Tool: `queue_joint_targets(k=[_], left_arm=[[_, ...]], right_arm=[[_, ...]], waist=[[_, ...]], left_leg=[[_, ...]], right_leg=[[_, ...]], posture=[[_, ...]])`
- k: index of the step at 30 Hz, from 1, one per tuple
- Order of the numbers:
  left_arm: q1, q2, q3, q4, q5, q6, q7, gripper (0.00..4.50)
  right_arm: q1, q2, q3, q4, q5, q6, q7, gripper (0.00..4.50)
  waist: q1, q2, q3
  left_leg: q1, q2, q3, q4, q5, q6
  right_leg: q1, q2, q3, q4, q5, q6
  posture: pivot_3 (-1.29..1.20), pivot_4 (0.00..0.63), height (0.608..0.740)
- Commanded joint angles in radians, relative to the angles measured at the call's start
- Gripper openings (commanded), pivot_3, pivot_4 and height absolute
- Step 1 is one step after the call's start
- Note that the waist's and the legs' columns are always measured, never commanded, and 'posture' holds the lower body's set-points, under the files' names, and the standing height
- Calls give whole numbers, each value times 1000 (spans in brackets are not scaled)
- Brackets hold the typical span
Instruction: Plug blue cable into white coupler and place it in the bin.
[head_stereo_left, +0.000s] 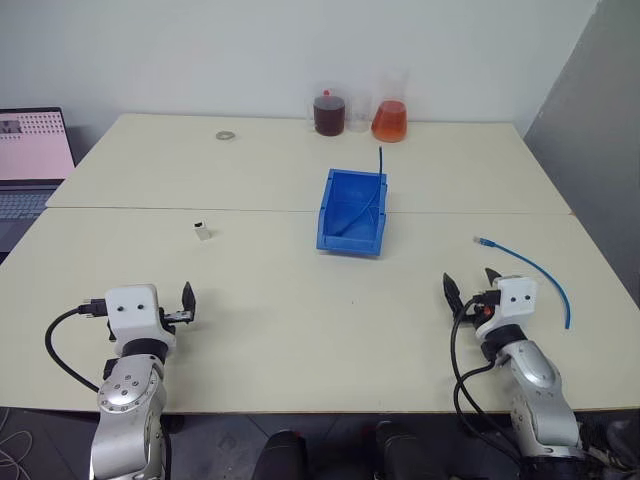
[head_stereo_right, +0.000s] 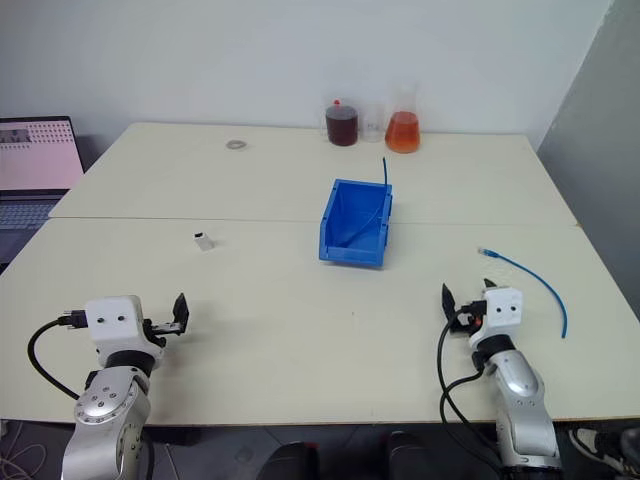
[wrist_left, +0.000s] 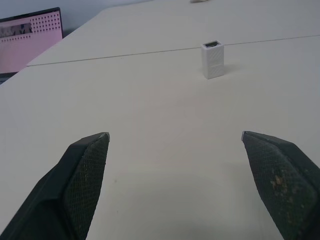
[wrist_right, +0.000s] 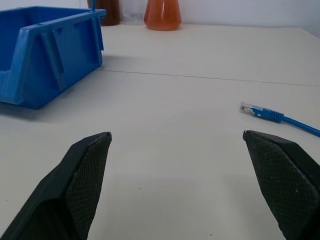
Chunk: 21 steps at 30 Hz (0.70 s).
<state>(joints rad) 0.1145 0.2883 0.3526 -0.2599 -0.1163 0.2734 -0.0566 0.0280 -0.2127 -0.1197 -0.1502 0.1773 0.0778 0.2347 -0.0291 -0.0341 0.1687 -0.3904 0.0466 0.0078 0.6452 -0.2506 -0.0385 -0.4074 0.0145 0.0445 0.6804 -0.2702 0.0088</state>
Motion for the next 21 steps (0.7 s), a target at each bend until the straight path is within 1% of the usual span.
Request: queue_joint_targets(k=[1, 5, 10, 21], left_arm=[[21, 0, -5, -40, 6, -36, -16, 4479], [40, 5, -29, -53, 20, -23, -25, 4479], [58, 0, -34, -60, 17, -68, -35, 4479], [94, -12, -38, -66, 19, -106, -46, 4479]], right_arm=[[8, -6, 1, -67, -2, 14, -4, 4500], [13, -7, 3, -85, -2, 32, -3, 4500], [18, -7, 8, -101, 2, 50, 5, 4500], [27, -14, 13, -92, 12, 51, 32, 4500]], waist=[[0, 0, 0], [0, 0, 0], [0, 0, 0], [0, 0, 0]], left_leg=[[0, 0, 0, 0, 0, 0], [0, 0, 0, 0, 0, 0], [0, 0, 0, 0, 0, 0], [0, 0, 0, 0, 0, 0]], right_leg=[[0, 0, 0, 0, 0, 0], [0, 0, 0, 0, 0, 0], [0, 0, 0, 0, 0, 0], [0, 0, 0, 0, 0, 0]], posture=[[0, 150, 740], [0, 150, 740], [0, 150, 740], [0, 150, 740]])
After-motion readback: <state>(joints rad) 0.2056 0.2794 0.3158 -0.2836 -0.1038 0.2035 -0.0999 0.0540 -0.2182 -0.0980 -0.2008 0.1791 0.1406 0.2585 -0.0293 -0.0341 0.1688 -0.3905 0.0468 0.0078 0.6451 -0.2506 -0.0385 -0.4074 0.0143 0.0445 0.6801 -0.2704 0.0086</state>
